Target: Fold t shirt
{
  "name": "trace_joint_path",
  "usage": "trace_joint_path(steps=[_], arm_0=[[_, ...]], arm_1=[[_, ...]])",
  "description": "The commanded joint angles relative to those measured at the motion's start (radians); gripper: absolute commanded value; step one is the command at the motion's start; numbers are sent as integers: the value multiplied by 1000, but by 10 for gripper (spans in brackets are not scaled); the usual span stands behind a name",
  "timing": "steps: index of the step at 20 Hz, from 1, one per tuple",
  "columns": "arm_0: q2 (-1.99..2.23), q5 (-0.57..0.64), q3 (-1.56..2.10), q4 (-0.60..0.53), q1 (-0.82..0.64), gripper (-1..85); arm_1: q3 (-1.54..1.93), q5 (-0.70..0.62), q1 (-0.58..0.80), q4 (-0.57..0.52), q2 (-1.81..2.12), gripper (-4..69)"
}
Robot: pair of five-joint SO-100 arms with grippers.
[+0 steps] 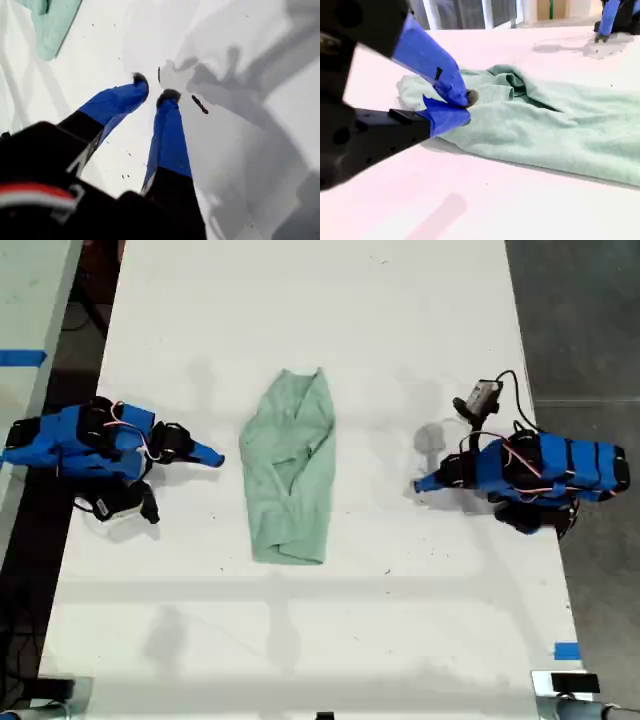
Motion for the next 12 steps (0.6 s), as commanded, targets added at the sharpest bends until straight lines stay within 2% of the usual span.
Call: trace_joint_path(steps=[1,3,7,12], arm_0=[[8,-57,9,26,21,0],[8,-63,9,35,48,0],[8,-37,11,31,-8,0],[8,-31,11,29,-8,0]], arm_1=[[21,199,-5,48,11,2],[23,216,-11,48,11,2],[26,233,-11,48,11,2],[26,233,-2,48,11,2]])
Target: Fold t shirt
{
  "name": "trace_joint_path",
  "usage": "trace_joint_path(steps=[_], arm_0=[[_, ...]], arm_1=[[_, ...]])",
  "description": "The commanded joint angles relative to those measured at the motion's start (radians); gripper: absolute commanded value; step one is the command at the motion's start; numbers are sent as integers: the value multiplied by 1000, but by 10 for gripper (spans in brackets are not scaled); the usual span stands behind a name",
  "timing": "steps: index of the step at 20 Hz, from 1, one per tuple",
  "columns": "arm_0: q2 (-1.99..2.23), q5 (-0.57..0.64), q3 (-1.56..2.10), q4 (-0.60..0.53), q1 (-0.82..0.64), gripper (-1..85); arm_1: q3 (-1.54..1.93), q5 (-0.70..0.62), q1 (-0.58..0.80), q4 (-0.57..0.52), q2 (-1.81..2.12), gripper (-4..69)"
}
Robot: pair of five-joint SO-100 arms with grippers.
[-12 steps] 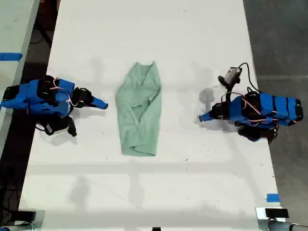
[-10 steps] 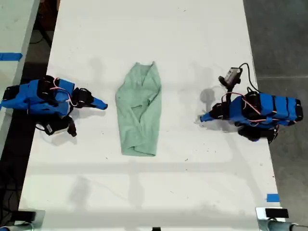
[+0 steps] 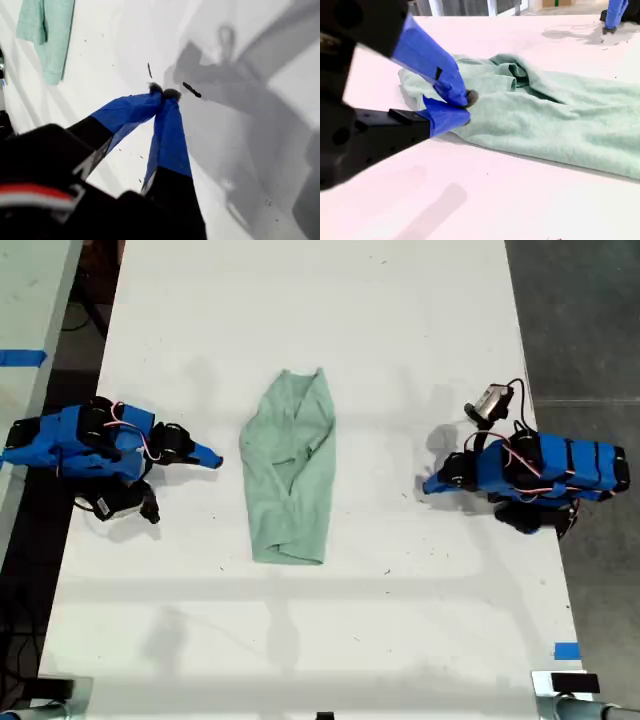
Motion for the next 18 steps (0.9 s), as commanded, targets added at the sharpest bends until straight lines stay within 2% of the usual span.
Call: trace_joint_path(steps=[1,3,4,5,6,8,10,12,13,14,16,18], arm_0=[[8,11,8,-3,2,0],[8,-14,-21,-3,60,0],[9,-167,-37,34,72,0],[3,-267,-46,18,81,-1],[-54,-342,-92,-2,109,-1],[-434,-410,-359,-25,215,-1],[-847,-416,-692,-31,342,15],[-1192,-411,-989,8,440,134],[-1348,-390,-1103,9,471,161],[-1488,-365,-1197,-2,479,172],[-1721,-325,-1347,-14,465,182],[-1896,-295,-1474,-26,469,186]], arm_1=[[26,15,0,3,11,2],[2,-9,-5,-20,11,1],[-23,12,-14,-32,11,2],[-58,75,-25,-38,-20,2],[-129,118,-44,-81,-152,2],[-476,155,-137,-150,-690,2],[-954,117,-225,-143,-1203,1],[-1387,38,-288,-126,-1588,22],[-1612,-9,-318,-81,-1784,129],[-1848,-54,-341,-20,-1977,197],[-2224,-140,-373,48,-2267,246],[-2281,-170,-374,-12,-2347,240]])
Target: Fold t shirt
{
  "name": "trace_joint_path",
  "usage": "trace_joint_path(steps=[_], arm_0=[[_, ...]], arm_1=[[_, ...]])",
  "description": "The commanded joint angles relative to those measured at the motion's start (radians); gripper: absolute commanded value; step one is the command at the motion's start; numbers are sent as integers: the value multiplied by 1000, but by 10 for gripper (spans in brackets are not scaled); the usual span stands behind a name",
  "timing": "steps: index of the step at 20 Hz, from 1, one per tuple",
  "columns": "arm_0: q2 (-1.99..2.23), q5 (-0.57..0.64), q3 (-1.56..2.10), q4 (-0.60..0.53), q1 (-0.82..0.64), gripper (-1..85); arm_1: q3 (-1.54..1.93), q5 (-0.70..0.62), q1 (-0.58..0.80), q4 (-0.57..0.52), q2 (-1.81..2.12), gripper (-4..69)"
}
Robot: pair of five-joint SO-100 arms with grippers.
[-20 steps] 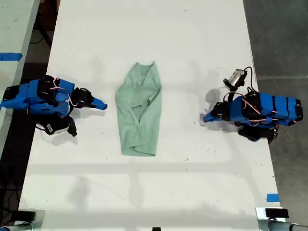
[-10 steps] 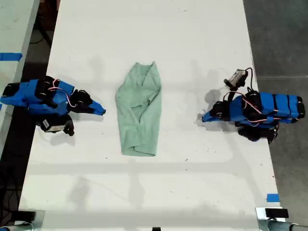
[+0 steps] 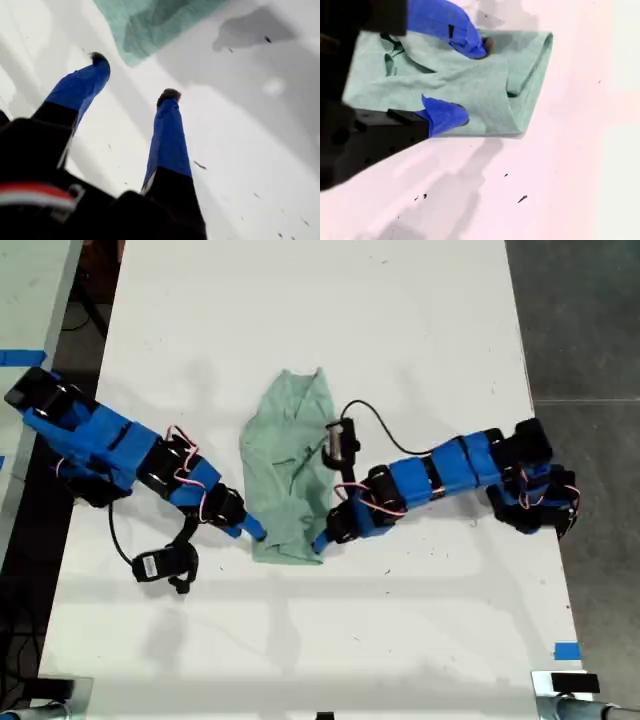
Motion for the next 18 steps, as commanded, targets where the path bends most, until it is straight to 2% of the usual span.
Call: trace_joint_path(steps=[1,6,16,18], arm_0=[[-232,31,-222,-34,20,189],[-465,-15,-314,-21,11,198],[-486,-31,-322,-5,15,170],[-449,-34,-325,31,12,157]], arm_1=[[-209,-35,-12,-49,-98,236],[-218,-61,-12,-150,-172,229],[-224,-26,5,-117,-253,199],[-225,-25,8,-101,-239,178]])
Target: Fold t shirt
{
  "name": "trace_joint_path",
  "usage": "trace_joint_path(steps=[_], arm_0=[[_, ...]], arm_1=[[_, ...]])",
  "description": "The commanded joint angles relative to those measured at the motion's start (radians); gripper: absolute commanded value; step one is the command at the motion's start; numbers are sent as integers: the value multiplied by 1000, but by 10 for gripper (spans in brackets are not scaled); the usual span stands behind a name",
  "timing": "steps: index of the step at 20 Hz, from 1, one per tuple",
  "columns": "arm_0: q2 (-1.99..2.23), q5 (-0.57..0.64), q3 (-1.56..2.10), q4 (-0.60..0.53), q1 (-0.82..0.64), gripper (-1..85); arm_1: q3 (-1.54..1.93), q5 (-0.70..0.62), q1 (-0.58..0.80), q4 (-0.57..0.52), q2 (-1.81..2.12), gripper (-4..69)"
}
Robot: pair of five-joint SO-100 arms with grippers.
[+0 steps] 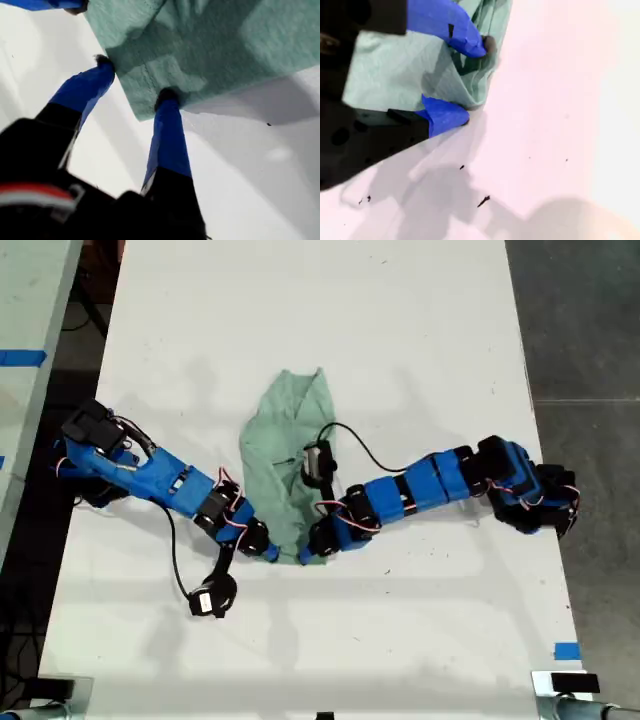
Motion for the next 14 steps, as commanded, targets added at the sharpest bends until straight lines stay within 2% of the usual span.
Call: trace_joint_path(steps=[1,3,7,8,10,11,12,13,14], arm_0=[[75,-14,-34,49,-11,134],[44,-3,-31,78,-38,116],[-57,28,-66,48,-54,192],[-77,43,-86,41,-54,193],[-103,69,-126,35,-46,190],[-115,81,-146,34,-43,178],[-126,95,-164,34,-38,125],[-132,91,-170,34,-35,0],[-133,86,-176,32,-32,-1]], arm_1=[[-57,18,15,31,37,124],[-49,31,25,37,23,-8],[-46,31,29,38,-5,-3],[-44,34,28,41,-11,56],[-44,40,21,48,-20,101],[-46,40,21,52,-23,86],[-46,44,20,57,-26,45],[-46,48,20,60,-28,15],[-46,49,20,61,-31,16]])
